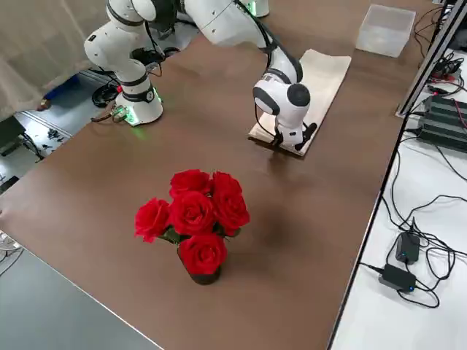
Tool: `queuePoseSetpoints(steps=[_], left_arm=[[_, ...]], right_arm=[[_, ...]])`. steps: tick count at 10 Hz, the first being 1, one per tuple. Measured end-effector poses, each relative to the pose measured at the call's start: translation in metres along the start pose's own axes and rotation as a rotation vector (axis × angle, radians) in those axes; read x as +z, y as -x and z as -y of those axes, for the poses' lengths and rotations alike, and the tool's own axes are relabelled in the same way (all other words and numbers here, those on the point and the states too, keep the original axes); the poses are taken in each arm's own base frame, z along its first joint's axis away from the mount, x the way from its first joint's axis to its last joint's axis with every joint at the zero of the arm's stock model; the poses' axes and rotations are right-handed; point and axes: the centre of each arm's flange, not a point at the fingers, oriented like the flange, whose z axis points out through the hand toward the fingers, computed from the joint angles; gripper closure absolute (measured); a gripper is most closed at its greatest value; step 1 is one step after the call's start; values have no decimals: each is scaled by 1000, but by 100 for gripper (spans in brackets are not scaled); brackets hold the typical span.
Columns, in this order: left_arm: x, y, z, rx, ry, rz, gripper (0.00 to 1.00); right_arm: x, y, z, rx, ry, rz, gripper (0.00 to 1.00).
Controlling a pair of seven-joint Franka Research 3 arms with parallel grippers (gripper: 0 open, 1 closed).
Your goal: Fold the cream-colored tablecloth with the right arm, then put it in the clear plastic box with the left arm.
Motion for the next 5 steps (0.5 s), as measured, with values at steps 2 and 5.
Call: queuePoseSetpoints(steps=[2,5], left_arm=[[1,0,0,0,0,2,0],[3,0,0,0,0,6,0]], right_arm=[[0,0,-1,-11,0,0,51],[-2,-1,-1,-29,-1,-3,56]])
